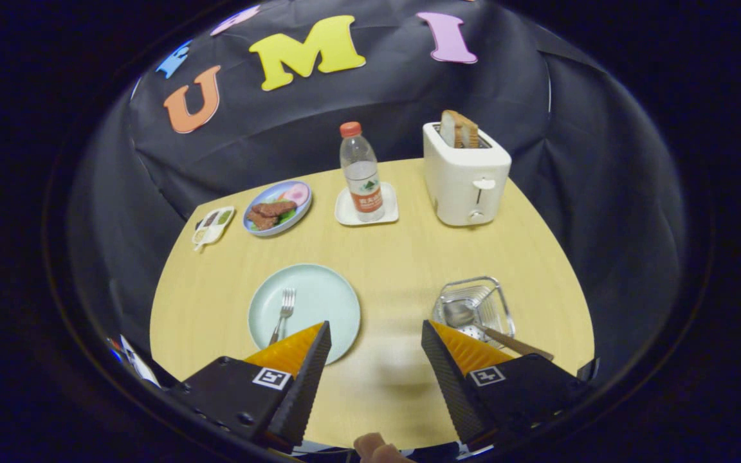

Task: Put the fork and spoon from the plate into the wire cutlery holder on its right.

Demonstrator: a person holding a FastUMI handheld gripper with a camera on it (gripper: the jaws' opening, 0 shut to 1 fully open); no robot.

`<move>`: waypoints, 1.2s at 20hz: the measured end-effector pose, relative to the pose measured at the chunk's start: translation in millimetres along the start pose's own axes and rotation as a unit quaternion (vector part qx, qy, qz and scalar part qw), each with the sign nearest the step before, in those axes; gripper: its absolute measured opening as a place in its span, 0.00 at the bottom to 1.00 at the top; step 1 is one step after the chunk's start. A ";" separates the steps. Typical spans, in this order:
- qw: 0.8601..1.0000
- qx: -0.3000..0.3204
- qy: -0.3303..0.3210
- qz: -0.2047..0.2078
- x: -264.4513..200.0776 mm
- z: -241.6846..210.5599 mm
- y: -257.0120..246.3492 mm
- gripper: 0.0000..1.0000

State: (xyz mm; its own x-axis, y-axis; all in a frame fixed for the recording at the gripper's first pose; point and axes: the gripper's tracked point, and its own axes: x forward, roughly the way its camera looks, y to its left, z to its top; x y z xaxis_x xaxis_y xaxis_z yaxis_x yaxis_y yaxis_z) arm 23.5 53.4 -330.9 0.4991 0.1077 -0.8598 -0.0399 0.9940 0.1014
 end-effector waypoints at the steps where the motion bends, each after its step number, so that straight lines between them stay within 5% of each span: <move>1: 1.000 -0.005 0.004 0.001 3.9 -3.2 9.9 0.85; 10: 0.999 -0.010 0.042 0.008 55.6 -44.1 93.5 0.85; 16: 1.000 -0.015 -0.006 -0.026 79.8 -46.4 117.8 0.85; 21: 0.999 -0.031 -0.001 -0.024 104.5 -75.4 147.5 0.75; 24: 0.999 -0.015 0.008 -0.040 114.4 -81.6 146.1 0.52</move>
State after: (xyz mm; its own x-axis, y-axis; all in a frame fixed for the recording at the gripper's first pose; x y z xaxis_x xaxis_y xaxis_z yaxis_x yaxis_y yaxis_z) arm 4.1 212.2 -455.3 0.4877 0.0285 -0.8725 -0.0260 0.9995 0.0181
